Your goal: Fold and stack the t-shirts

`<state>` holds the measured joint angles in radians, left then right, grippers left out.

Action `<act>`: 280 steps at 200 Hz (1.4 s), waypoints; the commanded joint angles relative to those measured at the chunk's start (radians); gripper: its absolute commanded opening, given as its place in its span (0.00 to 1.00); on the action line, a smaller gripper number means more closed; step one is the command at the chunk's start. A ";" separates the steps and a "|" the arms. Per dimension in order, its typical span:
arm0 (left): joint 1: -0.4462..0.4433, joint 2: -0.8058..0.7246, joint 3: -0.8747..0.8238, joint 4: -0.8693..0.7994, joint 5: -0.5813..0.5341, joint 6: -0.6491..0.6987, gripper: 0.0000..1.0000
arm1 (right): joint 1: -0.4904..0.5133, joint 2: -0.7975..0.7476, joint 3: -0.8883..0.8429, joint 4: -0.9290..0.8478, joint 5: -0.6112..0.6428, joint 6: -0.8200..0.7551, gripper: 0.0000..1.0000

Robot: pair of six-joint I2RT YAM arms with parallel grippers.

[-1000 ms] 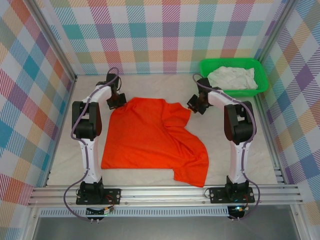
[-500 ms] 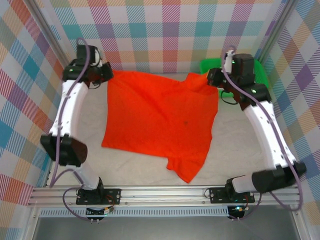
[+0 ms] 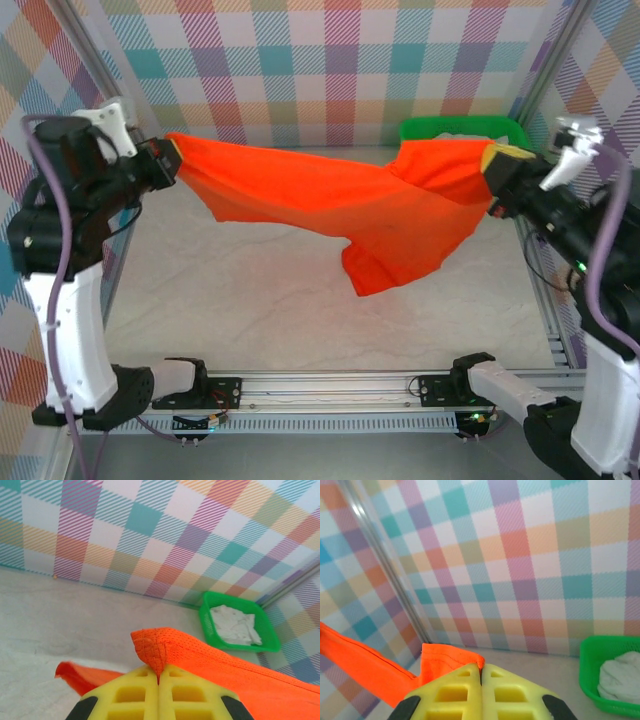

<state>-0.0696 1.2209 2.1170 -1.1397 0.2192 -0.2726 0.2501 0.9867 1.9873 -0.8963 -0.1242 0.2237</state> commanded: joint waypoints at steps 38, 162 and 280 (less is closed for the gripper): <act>0.010 -0.143 0.067 -0.106 0.104 -0.046 0.00 | 0.005 0.002 0.385 -0.226 -0.118 0.037 0.00; 0.009 -0.176 -0.011 -0.081 0.021 -0.047 0.00 | 0.005 0.043 0.357 -0.200 -0.084 0.019 0.00; 0.024 0.283 -0.581 0.452 -0.230 -0.035 0.00 | -0.002 0.608 -0.141 0.313 0.059 -0.164 0.00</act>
<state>-0.0624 1.3823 1.5608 -0.8738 0.0402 -0.3138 0.2501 1.4647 1.8191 -0.7547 -0.1070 0.1394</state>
